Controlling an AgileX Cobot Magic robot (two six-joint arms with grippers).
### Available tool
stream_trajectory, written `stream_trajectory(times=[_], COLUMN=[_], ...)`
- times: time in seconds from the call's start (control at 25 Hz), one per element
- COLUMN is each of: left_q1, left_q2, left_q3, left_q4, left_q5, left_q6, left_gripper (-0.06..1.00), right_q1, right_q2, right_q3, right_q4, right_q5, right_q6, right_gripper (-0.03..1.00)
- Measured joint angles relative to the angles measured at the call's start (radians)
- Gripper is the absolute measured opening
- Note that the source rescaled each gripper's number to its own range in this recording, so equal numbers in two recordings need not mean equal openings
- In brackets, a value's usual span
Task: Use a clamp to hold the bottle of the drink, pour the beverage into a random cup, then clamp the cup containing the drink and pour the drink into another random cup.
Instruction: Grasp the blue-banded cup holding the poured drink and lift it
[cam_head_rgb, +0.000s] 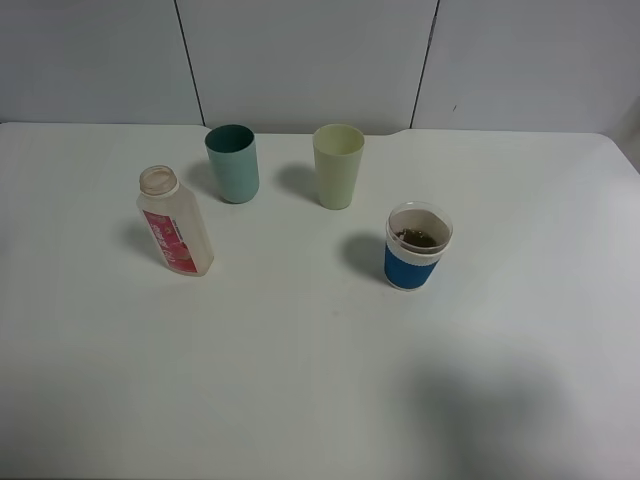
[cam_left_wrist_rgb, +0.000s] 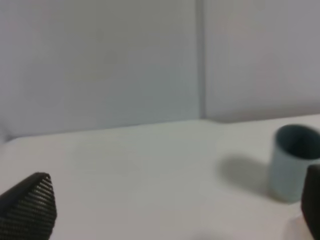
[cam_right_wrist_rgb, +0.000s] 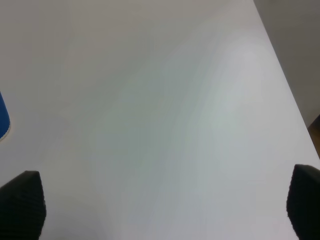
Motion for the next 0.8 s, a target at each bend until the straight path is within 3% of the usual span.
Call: stream_trajectory(times=[0.2,0.44,0.8], left_q1=[0.106,0.145,0.122], left_q2=[-0.13,-0.232,-0.384], left_q3=[-0.099,-0.13,-0.131], left_q4=[0.021,0.024,-0.025], left_q5=[0.304,0.464,0.623], left_q6=[0.0,0.0,0.0], left_gripper=[1.0,1.0,1.0], right_q1=[0.0,0.0,0.0], right_q2=[0.0,0.0,0.0], right_q3=[0.0,0.0,0.0], right_q4=[0.0,0.0,0.0], right_q5=[0.0,0.0,0.0], right_q6=[0.0,0.0,0.0], right_gripper=[0.89,0.89,0.89])
